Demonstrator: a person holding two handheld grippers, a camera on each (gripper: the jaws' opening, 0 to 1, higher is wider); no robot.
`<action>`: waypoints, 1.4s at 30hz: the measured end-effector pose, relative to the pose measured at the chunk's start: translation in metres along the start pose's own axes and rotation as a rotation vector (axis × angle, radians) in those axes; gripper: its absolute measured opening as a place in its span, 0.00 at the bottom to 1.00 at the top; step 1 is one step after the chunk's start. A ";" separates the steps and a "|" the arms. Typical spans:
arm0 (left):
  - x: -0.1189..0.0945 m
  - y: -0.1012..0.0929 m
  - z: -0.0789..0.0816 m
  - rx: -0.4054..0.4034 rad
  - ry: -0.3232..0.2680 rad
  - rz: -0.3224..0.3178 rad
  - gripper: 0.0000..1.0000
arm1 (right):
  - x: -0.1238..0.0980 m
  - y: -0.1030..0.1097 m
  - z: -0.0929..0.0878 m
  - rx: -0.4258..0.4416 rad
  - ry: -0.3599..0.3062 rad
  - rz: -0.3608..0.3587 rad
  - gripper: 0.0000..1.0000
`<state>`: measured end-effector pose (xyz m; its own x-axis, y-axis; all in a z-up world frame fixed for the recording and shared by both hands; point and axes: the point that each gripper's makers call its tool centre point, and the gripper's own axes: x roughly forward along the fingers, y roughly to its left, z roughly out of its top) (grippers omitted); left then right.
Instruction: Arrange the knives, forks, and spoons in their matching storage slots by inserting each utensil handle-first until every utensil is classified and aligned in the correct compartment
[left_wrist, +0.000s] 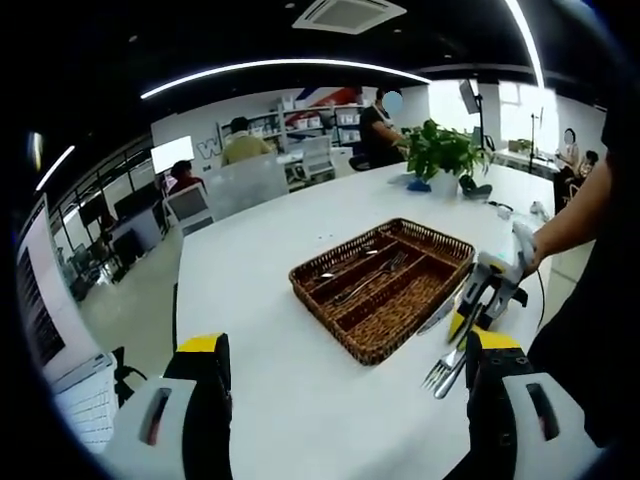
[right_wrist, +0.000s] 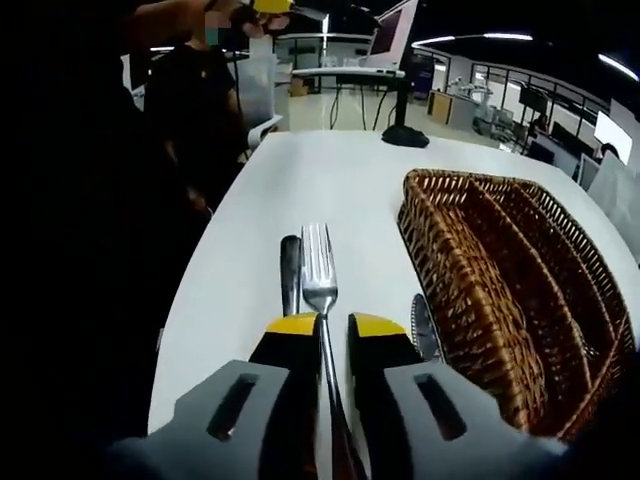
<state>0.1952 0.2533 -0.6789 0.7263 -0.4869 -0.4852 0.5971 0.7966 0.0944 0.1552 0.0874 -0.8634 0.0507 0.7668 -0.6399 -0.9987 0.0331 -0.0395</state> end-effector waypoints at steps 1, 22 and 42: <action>0.000 0.000 0.000 -0.001 0.000 0.001 1.00 | 0.001 0.002 0.000 -0.003 0.002 0.008 0.11; -0.003 0.008 -0.002 -0.007 0.002 0.017 1.00 | 0.007 0.001 -0.005 -0.017 0.018 0.035 0.02; -0.004 0.011 0.001 -0.006 -0.007 0.029 1.00 | -0.024 -0.014 0.027 0.050 0.083 0.005 0.01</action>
<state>0.1995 0.2639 -0.6747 0.7457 -0.4662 -0.4759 0.5738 0.8124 0.1033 0.1676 0.0856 -0.8267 0.0445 0.7115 -0.7012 -0.9980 0.0634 0.0010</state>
